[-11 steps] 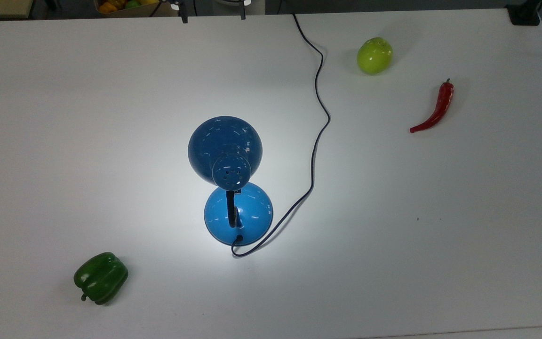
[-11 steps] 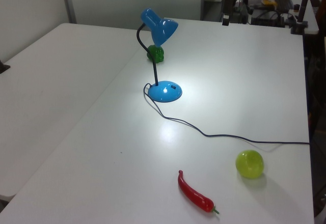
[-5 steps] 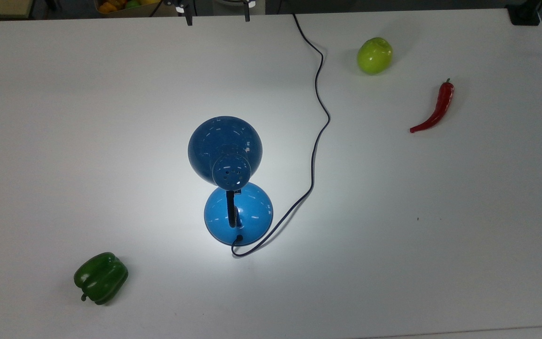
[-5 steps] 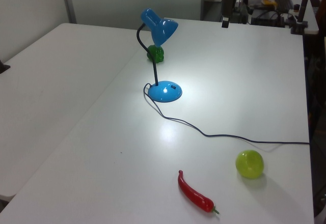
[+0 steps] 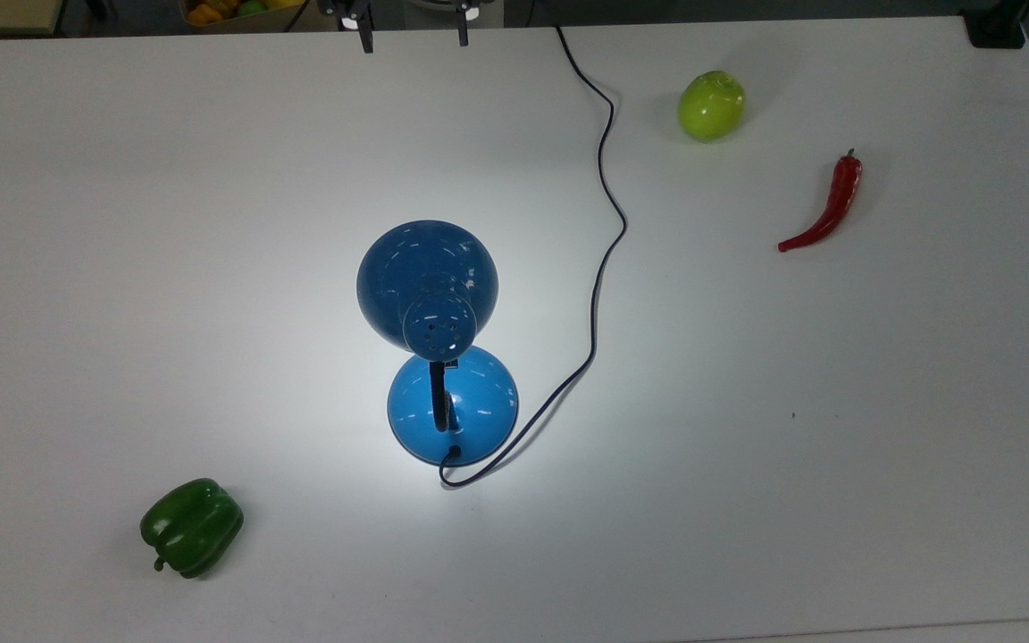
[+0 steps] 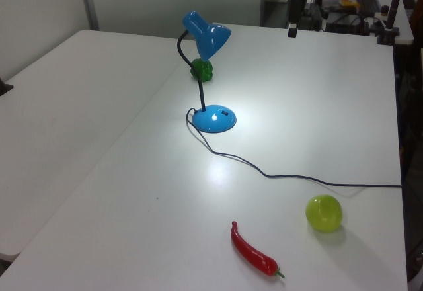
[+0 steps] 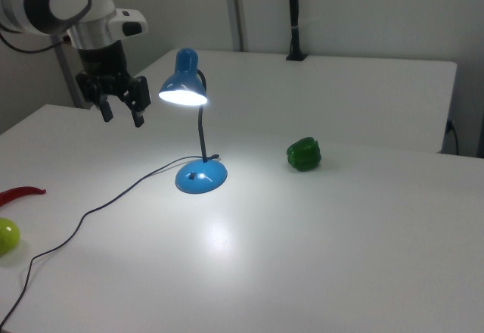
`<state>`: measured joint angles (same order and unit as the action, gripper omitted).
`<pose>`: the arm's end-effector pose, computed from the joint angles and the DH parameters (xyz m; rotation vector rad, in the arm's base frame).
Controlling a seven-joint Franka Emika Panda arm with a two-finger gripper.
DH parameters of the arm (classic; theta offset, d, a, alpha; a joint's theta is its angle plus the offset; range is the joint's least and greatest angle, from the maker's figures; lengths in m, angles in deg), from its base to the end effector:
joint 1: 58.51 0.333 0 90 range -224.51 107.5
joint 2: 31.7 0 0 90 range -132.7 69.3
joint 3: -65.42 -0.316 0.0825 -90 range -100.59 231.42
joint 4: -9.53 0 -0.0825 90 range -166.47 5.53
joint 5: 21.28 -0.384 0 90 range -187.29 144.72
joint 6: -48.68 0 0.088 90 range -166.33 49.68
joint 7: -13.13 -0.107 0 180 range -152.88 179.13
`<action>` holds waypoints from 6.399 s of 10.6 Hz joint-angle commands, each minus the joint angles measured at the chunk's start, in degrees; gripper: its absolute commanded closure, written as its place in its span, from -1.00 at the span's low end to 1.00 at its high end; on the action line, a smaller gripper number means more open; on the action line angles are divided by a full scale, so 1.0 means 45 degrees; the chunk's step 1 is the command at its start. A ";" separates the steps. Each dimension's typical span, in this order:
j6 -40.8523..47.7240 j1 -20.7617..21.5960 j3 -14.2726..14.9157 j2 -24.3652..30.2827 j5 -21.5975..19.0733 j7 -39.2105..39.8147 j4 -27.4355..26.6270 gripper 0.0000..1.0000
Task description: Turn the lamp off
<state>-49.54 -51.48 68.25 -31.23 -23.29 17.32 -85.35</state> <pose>0.5623 0.0445 0.6015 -3.0967 -0.2211 -0.1032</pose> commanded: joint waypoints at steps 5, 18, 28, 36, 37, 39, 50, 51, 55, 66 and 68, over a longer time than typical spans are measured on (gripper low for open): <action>-0.0459 0.0099 0.0015 0.0032 -0.0021 0.0279 -0.0339 1.00; -0.3638 0.0138 0.0015 -0.0884 -0.0002 0.0514 -0.2819 1.00; -1.0159 0.0275 0.0015 -0.3090 -0.0041 0.0103 -0.3778 1.00; -1.3953 0.0216 0.0015 -0.4869 -0.0080 0.0123 -0.3525 1.00; -1.4072 0.0236 0.0015 -0.5083 -0.0080 0.0104 -0.3466 1.00; -1.4577 0.0255 0.0015 -0.5337 -0.0158 0.0103 -0.3446 1.00; -1.4932 0.0255 -0.0297 -0.5729 -0.0276 -0.0052 -0.3094 1.00; -1.4932 0.0255 -0.0298 -0.5729 -0.0256 -0.0072 -0.3094 1.00; -1.4932 0.0236 -0.0337 -0.5866 -0.0100 -0.0072 -0.2998 1.00; -1.4737 0.0197 -0.0337 -0.5711 -0.0041 -0.0033 -0.3718 1.00; -1.3749 0.0197 -0.0337 -0.5108 -0.0041 -0.0033 -0.3934 1.00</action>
<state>-115.79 -50.76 66.76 -57.41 -23.61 18.04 -100.32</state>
